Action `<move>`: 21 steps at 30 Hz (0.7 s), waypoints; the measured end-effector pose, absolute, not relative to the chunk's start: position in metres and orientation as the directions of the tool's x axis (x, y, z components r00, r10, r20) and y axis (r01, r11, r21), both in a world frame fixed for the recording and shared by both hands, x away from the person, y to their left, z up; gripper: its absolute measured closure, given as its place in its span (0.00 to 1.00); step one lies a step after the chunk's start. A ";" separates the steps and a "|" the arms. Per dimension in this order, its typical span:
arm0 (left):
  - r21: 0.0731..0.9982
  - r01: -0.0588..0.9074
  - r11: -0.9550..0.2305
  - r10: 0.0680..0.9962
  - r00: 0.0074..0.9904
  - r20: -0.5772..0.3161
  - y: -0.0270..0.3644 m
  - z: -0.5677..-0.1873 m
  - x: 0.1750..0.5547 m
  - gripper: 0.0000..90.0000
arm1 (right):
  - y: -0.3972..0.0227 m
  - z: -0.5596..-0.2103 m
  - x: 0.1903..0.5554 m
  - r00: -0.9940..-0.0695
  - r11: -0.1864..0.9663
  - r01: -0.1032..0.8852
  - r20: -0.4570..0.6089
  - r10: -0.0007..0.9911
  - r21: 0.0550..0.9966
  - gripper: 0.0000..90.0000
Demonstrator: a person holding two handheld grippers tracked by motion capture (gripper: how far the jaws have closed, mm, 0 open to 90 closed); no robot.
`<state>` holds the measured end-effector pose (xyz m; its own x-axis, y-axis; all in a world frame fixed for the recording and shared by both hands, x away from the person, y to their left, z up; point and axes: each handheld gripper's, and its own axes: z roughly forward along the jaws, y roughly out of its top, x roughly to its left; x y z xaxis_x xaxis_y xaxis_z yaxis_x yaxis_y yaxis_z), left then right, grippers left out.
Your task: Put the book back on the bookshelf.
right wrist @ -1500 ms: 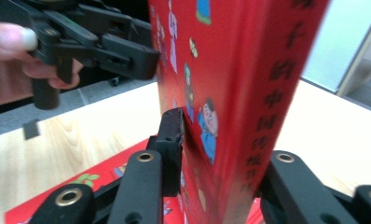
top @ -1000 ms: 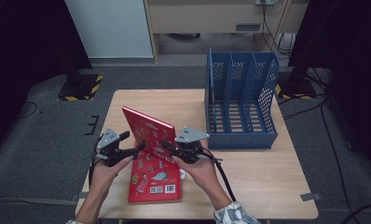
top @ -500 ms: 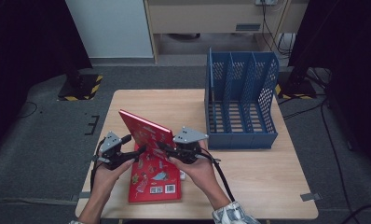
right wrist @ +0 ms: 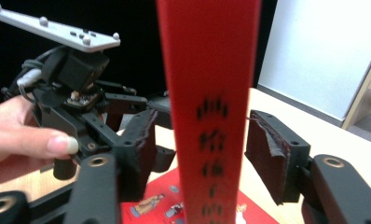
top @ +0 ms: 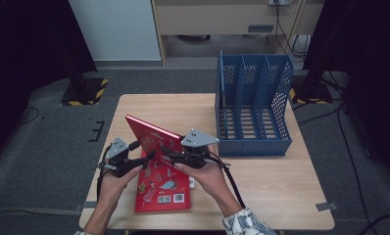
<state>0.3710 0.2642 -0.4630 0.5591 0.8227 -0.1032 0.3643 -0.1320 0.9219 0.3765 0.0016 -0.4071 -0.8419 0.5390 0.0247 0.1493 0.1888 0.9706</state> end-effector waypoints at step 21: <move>0.922 0.365 -0.127 0.823 0.557 -0.108 0.263 -0.463 0.373 0.23 | 0.011 -0.392 0.387 -0.866 0.157 0.127 0.033 0.498 0.979 0.62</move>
